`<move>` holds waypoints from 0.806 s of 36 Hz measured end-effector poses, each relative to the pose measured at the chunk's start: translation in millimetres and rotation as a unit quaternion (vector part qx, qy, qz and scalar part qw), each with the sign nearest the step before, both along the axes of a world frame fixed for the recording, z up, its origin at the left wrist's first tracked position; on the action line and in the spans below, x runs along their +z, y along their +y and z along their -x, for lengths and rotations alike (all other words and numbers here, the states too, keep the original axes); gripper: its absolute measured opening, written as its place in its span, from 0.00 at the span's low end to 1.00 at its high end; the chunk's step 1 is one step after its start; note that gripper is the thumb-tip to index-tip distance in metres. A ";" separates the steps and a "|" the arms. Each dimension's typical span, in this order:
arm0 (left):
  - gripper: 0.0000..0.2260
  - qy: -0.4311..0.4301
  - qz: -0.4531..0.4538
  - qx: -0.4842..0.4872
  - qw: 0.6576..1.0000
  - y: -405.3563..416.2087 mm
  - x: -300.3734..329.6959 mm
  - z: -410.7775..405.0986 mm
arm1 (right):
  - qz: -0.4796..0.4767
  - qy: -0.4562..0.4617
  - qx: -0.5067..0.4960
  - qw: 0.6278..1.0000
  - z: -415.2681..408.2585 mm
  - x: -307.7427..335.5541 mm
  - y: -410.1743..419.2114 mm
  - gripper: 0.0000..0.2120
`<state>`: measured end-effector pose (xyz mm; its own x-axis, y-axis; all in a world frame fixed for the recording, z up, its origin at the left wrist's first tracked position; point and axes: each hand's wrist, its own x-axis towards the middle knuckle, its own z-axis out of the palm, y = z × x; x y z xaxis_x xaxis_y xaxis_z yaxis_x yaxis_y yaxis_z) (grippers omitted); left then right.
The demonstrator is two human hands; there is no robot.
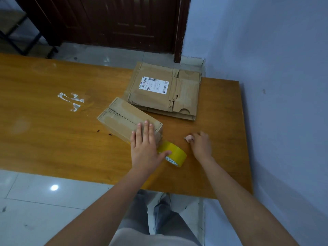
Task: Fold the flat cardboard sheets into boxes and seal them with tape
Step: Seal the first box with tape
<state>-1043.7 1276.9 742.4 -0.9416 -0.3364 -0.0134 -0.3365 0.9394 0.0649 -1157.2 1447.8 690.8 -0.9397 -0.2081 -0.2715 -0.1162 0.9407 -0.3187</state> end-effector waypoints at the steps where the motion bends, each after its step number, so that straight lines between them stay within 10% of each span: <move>1: 0.51 -0.002 0.000 -0.001 1.000 -0.1 0.5 0.1 | -0.014 0.008 -0.013 1.000 -0.9 3.6 -2.9 0.19; 7: 0.50 -0.012 -0.003 -0.002 1.000 0.1 3.0 -0.2 | 0.245 -0.075 0.013 0.966 -20.2 40.6 -34.0 0.21; 16: 0.46 -0.019 -0.013 -0.017 1.000 -3.3 7.3 -1.7 | 0.312 -0.181 0.046 0.932 -38.5 39.3 -50.1 0.07; 29: 0.16 0.107 -0.025 -0.001 0.994 -18.9 14.6 12.4 | 0.375 -0.167 0.016 0.911 -50.0 32.5 -47.7 0.07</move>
